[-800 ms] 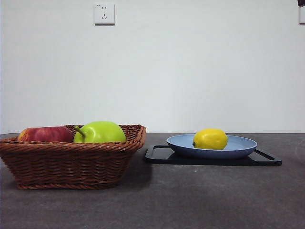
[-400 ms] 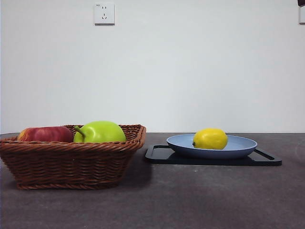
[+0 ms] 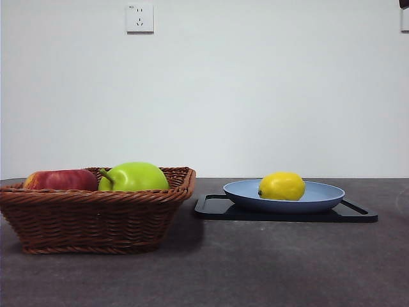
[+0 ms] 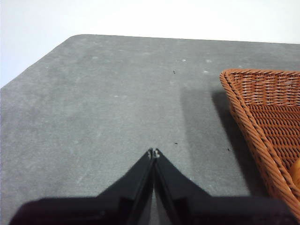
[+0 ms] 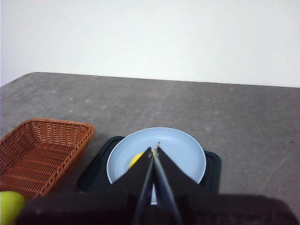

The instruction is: Take the lemon from the basket,put the lemon in the plate,hand out the plate

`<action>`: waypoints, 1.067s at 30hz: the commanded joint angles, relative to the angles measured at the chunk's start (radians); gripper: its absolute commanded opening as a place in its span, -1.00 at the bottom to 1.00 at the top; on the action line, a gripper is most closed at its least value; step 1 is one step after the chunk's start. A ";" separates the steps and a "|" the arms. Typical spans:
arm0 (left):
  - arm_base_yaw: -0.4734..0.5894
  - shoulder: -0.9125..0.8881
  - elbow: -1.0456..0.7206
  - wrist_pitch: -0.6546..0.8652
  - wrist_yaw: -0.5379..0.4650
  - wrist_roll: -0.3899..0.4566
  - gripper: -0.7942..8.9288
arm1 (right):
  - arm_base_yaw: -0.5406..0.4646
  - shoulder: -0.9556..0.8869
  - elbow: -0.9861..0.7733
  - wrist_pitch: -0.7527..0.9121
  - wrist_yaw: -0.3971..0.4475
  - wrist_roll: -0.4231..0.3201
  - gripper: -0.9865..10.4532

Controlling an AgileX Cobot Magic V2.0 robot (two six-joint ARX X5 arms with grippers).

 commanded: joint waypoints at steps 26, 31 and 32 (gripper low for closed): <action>0.003 -0.003 -0.009 0.003 0.000 -0.004 -0.82 | -0.399 -0.470 -0.518 0.132 -0.286 -0.046 -0.82; 0.003 -0.003 -0.009 0.003 0.000 -0.004 -0.82 | -0.404 -0.489 -0.531 0.095 -0.285 -0.046 -0.82; 0.003 -0.003 -0.009 0.003 0.000 -0.004 -0.82 | -0.404 -0.488 -0.531 0.092 -0.285 -0.047 -0.82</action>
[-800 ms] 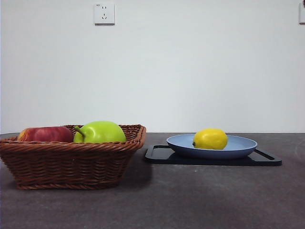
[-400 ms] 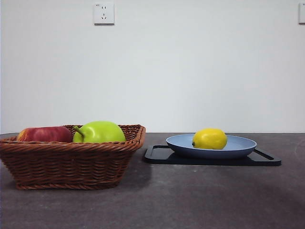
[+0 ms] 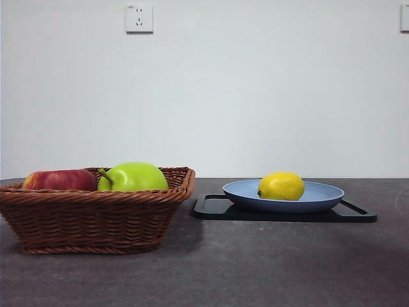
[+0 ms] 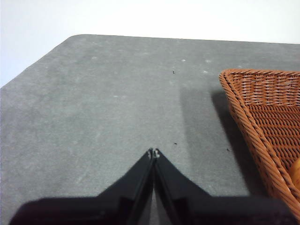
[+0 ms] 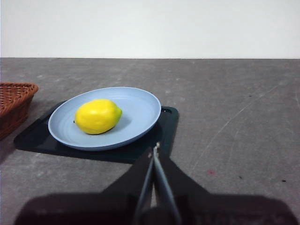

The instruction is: Take the lemon from the basket,put the lemon in the plate,hand out the plate

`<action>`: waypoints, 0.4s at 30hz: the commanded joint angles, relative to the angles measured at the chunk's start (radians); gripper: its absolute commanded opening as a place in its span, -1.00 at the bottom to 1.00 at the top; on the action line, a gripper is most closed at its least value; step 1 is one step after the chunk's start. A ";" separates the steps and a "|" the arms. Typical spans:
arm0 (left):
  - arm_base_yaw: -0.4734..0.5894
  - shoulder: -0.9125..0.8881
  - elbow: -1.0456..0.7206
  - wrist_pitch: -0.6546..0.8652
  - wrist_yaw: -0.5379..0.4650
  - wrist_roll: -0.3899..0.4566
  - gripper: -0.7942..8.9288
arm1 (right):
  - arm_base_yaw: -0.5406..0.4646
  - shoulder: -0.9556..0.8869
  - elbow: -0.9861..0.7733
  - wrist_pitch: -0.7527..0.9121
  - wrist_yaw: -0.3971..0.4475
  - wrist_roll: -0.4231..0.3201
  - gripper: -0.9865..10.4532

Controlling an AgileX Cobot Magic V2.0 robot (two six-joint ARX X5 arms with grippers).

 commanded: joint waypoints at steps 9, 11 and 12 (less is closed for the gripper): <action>0.003 -0.003 -0.009 0.003 0.000 -0.004 -0.82 | 0.000 0.008 -0.002 -0.047 0.000 0.043 -0.82; 0.003 -0.003 -0.009 0.003 0.000 -0.004 -0.82 | 0.000 0.011 -0.002 -0.047 0.000 0.043 -0.82; 0.003 -0.003 -0.009 0.003 0.000 -0.004 -0.82 | 0.000 0.012 -0.002 -0.047 -0.001 0.043 -0.82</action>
